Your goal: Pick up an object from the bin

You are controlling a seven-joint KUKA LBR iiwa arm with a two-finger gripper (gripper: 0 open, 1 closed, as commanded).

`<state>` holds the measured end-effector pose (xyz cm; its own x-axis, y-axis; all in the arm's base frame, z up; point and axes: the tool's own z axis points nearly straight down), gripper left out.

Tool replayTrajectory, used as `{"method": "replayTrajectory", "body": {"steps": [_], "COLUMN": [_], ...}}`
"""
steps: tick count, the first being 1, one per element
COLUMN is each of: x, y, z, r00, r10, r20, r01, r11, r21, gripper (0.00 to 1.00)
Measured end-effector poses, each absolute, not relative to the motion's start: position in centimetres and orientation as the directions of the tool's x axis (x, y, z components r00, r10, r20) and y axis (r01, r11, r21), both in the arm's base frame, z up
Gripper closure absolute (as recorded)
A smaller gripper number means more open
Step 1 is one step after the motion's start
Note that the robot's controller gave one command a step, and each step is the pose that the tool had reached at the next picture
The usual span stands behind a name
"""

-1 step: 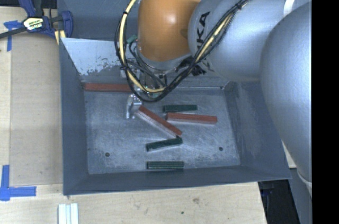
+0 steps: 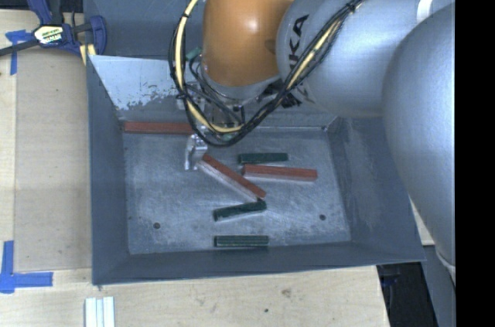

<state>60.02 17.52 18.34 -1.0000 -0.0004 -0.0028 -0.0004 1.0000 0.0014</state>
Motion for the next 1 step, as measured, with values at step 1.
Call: {"method": "replayTrajectory", "body": {"steps": [1], "x": [57.97], "y": [13.17], "z": [13.48], "r00": [-0.997], "r10": [-0.072], "r20": [-0.007], "r01": [-0.072], "r11": [0.997], "r21": [0.002], "gripper": [0.0]}}
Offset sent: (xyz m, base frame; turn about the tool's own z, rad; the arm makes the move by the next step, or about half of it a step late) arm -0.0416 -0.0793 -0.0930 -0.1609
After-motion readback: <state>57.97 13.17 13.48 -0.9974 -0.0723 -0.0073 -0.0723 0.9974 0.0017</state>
